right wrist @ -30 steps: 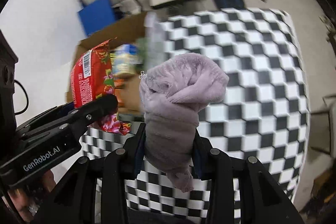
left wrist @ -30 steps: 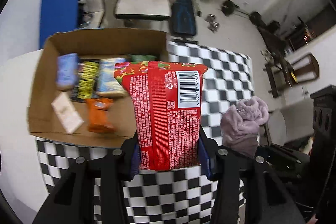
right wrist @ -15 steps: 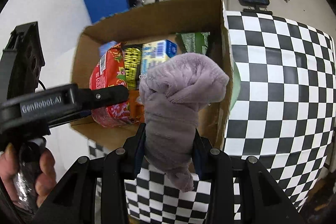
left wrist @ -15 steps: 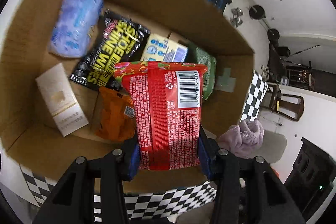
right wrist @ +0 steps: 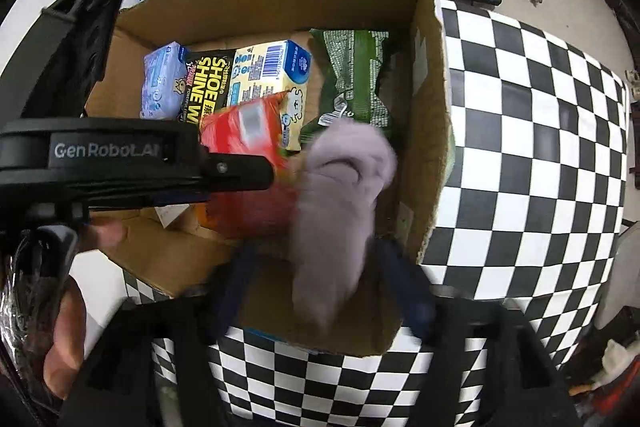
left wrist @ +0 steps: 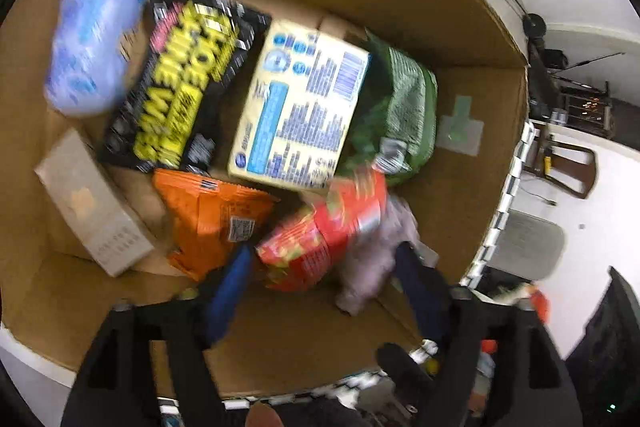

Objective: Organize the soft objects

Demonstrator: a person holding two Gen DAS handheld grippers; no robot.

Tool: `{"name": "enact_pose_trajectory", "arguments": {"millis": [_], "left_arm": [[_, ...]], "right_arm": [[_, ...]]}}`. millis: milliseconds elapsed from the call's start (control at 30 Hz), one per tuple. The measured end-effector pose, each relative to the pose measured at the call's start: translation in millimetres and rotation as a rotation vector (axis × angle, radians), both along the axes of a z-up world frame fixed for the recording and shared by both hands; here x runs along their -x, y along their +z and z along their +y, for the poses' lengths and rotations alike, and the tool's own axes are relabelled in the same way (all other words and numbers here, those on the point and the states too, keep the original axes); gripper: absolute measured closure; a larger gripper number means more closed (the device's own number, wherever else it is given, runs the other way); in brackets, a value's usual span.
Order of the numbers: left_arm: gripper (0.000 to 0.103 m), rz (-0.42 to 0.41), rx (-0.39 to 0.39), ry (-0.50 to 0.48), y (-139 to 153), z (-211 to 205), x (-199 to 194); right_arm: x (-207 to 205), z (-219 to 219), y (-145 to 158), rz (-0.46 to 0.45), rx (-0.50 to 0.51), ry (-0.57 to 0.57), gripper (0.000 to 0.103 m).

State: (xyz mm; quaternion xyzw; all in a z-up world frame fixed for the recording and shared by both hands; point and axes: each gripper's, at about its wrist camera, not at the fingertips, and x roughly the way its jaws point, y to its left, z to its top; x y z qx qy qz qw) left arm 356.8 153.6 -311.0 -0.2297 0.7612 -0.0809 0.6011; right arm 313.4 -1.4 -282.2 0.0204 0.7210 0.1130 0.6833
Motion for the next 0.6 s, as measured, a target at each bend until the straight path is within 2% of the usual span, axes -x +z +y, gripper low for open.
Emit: {"name": "enact_pose_trajectory", "arguments": {"millis": [233, 300, 433, 500, 533, 600], "left_arm": [[0.014, -0.121, -0.130, -0.044, 39, -1, 3], [0.006, -0.160, -0.178, -0.050, 51, -1, 10], [0.005, -0.258, -0.287, -0.062, 67, 9, 31], [0.005, -0.302, -0.337, -0.065, 73, 16, 42], [0.005, -0.322, -0.364, -0.062, 75, 21, 50], [0.001, -0.368, -0.409, -0.053, 76, 22, 60]], "right_arm": [[6, -6, 15, -0.036, 0.037, 0.000, 0.017], [8, -7, 19, -0.043, 0.045, -0.004, 0.013], [13, -9, 23, -0.062, 0.059, -0.017, 0.012], [15, -9, 23, -0.061, 0.060, -0.034, 0.007], [17, -10, 23, -0.065, 0.061, -0.044, 0.001], [20, -11, 24, -0.084, 0.075, -0.060, 0.000]]}}
